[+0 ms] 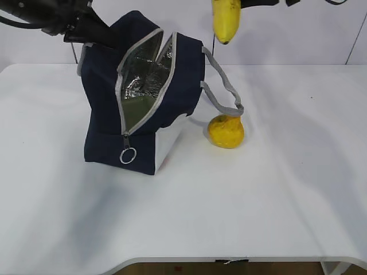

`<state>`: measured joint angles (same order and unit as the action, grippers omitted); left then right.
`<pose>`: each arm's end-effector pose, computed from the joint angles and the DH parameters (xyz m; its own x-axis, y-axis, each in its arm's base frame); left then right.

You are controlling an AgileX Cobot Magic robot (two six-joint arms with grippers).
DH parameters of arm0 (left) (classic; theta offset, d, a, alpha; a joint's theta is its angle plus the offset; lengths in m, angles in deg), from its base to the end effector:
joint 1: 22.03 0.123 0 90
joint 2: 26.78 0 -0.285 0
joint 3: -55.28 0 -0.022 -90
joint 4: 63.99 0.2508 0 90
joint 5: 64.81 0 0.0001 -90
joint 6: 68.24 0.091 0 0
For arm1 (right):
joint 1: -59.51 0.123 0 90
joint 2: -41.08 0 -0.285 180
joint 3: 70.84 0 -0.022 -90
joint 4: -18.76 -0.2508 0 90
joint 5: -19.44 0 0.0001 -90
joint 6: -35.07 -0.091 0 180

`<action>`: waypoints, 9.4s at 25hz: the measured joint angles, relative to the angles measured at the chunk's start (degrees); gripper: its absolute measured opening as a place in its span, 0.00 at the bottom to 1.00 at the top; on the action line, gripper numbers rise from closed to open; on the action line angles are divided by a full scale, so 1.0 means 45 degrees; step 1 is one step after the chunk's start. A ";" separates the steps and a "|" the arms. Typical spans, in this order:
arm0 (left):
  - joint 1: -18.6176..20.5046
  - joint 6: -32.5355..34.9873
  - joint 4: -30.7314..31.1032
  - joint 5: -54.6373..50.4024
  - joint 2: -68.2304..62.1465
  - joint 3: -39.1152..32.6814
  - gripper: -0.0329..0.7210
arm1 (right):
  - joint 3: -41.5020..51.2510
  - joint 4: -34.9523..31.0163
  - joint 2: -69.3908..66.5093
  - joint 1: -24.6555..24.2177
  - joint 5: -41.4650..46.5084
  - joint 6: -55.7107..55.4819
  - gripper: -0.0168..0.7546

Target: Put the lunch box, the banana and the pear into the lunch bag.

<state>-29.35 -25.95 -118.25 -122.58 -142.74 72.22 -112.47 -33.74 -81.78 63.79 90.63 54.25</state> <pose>0.4053 -0.1151 0.3096 -0.7245 0.1665 -0.6689 0.5890 0.6537 -0.4752 0.4297 0.1007 0.3750 -0.8164 -0.0194 -0.5771 -0.4598 0.6264 0.6294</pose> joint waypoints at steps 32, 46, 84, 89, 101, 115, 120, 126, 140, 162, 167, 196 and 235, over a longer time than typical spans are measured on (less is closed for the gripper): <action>0.0000 0.0029 -0.0128 0.0000 0.0000 0.0000 0.04 | 0.0000 -0.2603 -0.2858 0.1646 -0.1147 0.1423 0.38; 0.0000 0.0038 -0.0106 0.0022 0.0000 0.0000 0.04 | 0.0000 -0.1633 -0.3574 0.1810 -0.1460 0.1507 0.38; 0.0000 0.0086 -0.0221 0.0040 0.0000 0.0000 0.04 | -0.0098 0.0239 -0.3605 0.1810 -0.0983 0.0856 0.54; 0.0000 0.0086 -0.0221 0.0067 0.0000 0.0000 0.04 | -0.0098 -0.0665 -0.3633 0.1810 -0.0842 0.1186 0.64; 0.0000 0.0115 -0.0243 0.0067 0.0000 0.0000 0.04 | -0.0946 -0.1113 -0.3630 0.0910 -0.0337 0.1263 0.65; 0.0000 0.0472 -0.0243 0.0067 0.0000 0.0000 0.04 | -0.1706 0.1959 -0.1913 -0.1341 -0.0126 0.0127 0.57; 0.0000 0.0716 -0.0243 0.0067 0.0000 0.0000 0.04 | -0.1278 0.4114 -0.1913 -0.1341 -0.0078 -0.0800 0.57; 0.0000 0.1538 -0.0243 0.0041 0.0000 0.0000 0.04 | 0.0536 0.5682 -0.1913 -0.1341 -0.0078 -0.0563 0.57; 0.0000 0.2180 -0.0243 -0.0012 0.0000 0.0000 0.04 | 0.1403 0.2527 -0.1913 -0.2127 -0.0078 0.2869 0.57; 0.0000 0.2578 -0.0233 0.1307 0.0000 0.0000 0.04 | 0.3357 0.2111 -0.0362 -0.3402 -0.0203 0.3236 0.57; 0.0000 0.2601 -0.0118 0.1519 0.0000 0.0000 0.04 | 0.3370 0.2128 0.0269 -0.3402 -0.0203 0.3244 0.57; 0.0613 0.2650 0.0296 0.3680 0.0123 0.0000 0.04 | 0.5106 0.1359 0.0934 -0.3402 -0.0235 0.4227 0.57; 0.1139 0.2673 0.2292 0.0795 0.0448 0.0000 0.04 | 1.0434 -0.3297 0.2109 -0.3110 -0.0658 1.5878 0.67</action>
<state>-24.23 -13.92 -107.93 -119.00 -140.72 72.22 -65.52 -48.57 -72.29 49.80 87.67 125.70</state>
